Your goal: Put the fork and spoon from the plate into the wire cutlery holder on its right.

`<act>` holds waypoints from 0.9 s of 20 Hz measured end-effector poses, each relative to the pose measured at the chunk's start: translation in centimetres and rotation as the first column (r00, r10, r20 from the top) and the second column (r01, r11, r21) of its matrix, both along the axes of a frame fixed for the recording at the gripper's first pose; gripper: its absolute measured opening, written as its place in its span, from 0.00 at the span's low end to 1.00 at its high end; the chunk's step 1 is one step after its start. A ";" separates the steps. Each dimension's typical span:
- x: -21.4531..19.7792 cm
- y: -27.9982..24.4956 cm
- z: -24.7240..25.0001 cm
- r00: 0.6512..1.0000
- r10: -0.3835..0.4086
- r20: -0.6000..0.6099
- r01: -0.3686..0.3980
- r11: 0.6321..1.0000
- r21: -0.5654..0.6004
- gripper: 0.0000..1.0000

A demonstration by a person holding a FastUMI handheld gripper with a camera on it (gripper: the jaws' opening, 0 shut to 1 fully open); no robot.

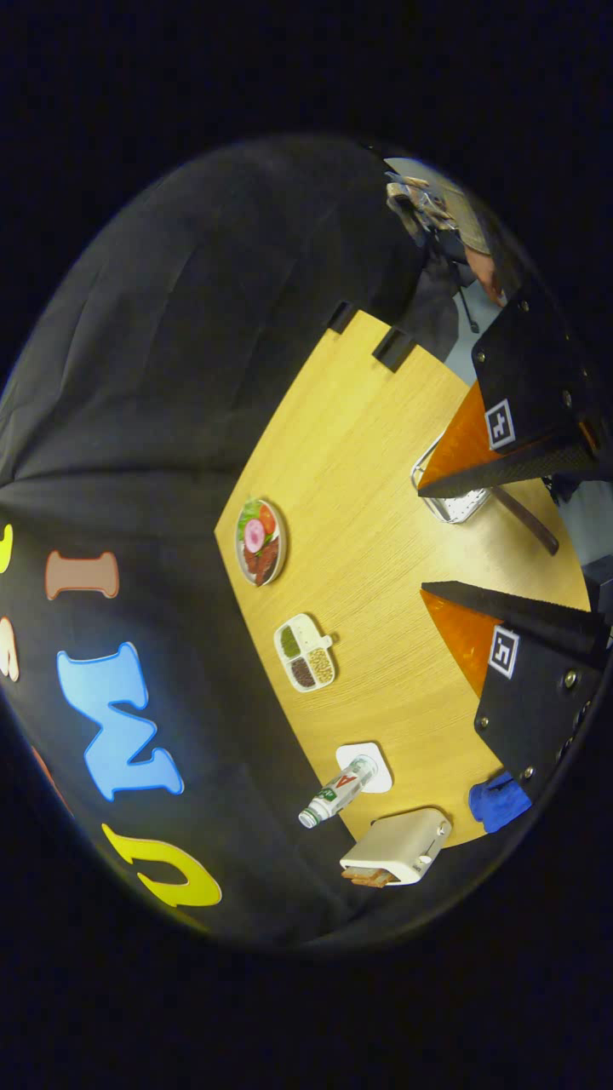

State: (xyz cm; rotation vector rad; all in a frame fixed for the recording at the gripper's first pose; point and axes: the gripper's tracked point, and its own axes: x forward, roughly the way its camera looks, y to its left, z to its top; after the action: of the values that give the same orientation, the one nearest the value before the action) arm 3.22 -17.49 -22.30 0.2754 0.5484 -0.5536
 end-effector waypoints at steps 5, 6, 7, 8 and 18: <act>2.0 0.8 8.2 0.979 0.105 0.175 -0.072 0.981 -0.182 0.61; 2.4 1.2 9.9 0.968 0.131 0.212 -0.085 0.974 -0.210 0.61; 2.8 1.8 11.7 0.955 0.158 0.249 -0.098 0.967 -0.235 0.61; 3.0 2.3 13.4 0.941 0.183 0.285 -0.107 0.959 -0.261 0.61; 1.3 7.2 24.2 0.791 0.330 0.515 -0.118 0.908 -0.401 0.61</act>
State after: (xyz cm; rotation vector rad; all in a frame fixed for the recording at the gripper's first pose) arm 4.56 -10.29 1.86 0.0221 -0.1168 -0.2950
